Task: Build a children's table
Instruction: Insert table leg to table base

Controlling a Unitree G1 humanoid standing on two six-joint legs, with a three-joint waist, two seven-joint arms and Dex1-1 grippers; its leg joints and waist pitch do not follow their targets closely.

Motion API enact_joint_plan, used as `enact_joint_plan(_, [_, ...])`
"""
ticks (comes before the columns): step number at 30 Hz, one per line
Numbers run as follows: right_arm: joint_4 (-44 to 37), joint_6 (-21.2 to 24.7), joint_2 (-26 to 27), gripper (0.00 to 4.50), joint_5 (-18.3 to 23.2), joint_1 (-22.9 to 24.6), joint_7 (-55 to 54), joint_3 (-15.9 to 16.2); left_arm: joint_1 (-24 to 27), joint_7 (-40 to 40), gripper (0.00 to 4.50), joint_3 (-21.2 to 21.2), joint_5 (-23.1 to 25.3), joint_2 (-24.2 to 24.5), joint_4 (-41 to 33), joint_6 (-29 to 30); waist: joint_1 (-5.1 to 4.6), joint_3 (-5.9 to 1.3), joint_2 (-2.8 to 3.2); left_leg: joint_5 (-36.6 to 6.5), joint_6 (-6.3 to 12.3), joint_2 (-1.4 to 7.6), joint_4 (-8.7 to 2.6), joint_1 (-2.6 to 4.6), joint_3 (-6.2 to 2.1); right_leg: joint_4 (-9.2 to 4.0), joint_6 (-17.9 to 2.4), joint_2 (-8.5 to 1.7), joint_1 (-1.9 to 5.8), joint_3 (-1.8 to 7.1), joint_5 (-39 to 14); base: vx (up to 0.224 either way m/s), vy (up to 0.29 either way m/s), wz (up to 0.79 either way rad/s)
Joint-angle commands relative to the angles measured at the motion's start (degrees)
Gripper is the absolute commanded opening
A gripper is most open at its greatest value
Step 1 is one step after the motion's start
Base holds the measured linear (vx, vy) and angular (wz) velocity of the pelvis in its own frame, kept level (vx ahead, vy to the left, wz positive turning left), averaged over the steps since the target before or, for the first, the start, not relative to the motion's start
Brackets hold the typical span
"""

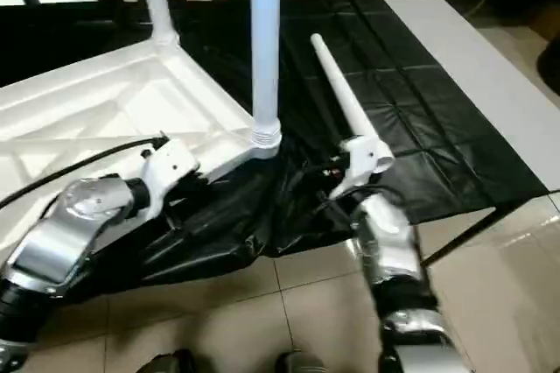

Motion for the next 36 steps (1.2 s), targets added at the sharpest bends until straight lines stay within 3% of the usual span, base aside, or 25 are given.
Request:
enact_joint_plan(1, [-1.50,1.42,-0.94,3.40,0.80,0.30,2.54,0.65,2.79,-2.52,0.00,-1.18,-0.54,1.10,2.58,-2.52,0.45,-4.48,0.44,-1.98,9.75,2.41,-1.79,1.52,-1.15,-2.55,-17.03,-4.10,3.28,2.55,16.40,0.000,0.000,0.00])
enact_joint_plan(2, [-2.17,2.30,-1.86,3.40,1.01,0.04,4.51,1.00,3.53,-4.91,0.00,-1.75,-1.36,2.29,2.53,-4.33,0.69,-4.46,0.67,-3.23,9.05,2.54,-1.78,1.78,-1.08,-2.74,-17.32,-4.11,3.04,2.65,13.12,0.000,0.000,0.00])
enact_joint_plan(9, [-2.97,4.44,-3.70,3.40,0.21,-2.39,5.89,0.99,4.21,-8.54,0.00,-2.41,-1.23,4.50,4.55,-9.42,1.25,-4.52,0.93,-4.97,7.00,2.60,-1.79,1.97,-1.04,-2.73,-17.10,-4.07,2.77,2.67,7.56,0.000,0.000,0.00])
enact_joint_plan(13, [-2.65,7.02,-4.24,3.40,0.34,-3.74,9.17,2.00,4.43,-10.80,0.00,-2.65,-2.12,5.06,3.98,-10.75,1.66,-4.66,1.17,-4.72,6.40,2.57,-1.70,2.06,-1.04,-2.57,-17.05,-4.05,2.72,2.67,7.75,0.000,0.000,0.00])
enact_joint_plan(20, [-0.44,10.45,-5.23,3.40,0.25,-5.92,17.10,4.65,5.22,-13.68,0.00,-3.39,-2.37,5.25,3.47,-13.05,1.93,-5.03,1.12,-3.59,7.72,2.49,-1.36,1.85,-1.11,-2.14,-17.55,-4.11,2.86,2.55,10.27,0.000,0.000,0.00])
enact_joint_plan(23, [0.99,10.08,-5.38,3.40,-0.65,-7.00,18.40,5.39,5.46,-14.16,0.00,-3.99,-2.26,5.31,2.93,-13.16,2.17,-4.98,1.15,-4.28,7.23,2.58,-1.33,1.91,-1.12,-2.16,-17.70,-4.20,2.80,2.54,8.43,0.000,0.000,0.00])
enact_joint_plan(29, [5.24,7.81,-3.91,3.40,-1.76,-10.74,14.65,3.86,5.70,-14.84,0.00,-4.53,-2.21,5.43,2.04,-13.33,2.37,-5.04,1.41,-6.52,5.24,2.58,-1.32,2.02,-1.10,-2.27,-17.93,-4.28,2.62,2.59,4.68,0.000,0.000,0.00])
enact_joint_plan(33, [5.90,8.66,-3.81,3.40,-1.51,-11.54,18.50,4.63,5.62,-15.39,0.00,-4.39,-1.88,5.36,2.34,-13.71,2.63,-5.13,1.43,-6.75,5.26,2.55,-1.19,2.03,-1.10,-2.18,-17.56,-4.20,2.61,2.61,5.08,0.000,0.000,0.00])
enact_joint_plan(34, [6.44,8.98,-4.14,3.14,-1.96,-11.67,20.66,5.37,5.68,-15.50,0.00,-4.48,-1.72,5.34,2.43,-13.86,2.79,-5.25,1.42,-6.24,5.61,2.53,-1.08,1.98,-1.08,-2.05,-17.67,-4.15,2.68,2.59,6.10,0.000,0.000,0.00])
enact_joint_plan(36, [7.01,9.11,-4.31,3.06,-2.29,-11.86,21.64,5.68,5.69,-15.53,0.00,-4.58,-1.66,5.35,2.43,-13.90,2.91,-5.33,1.40,-5.67,5.98,2.50,-1.00,1.93,-1.07,-1.93,-17.68,-4.15,2.70,2.60,7.02,0.000,0.000,0.00])
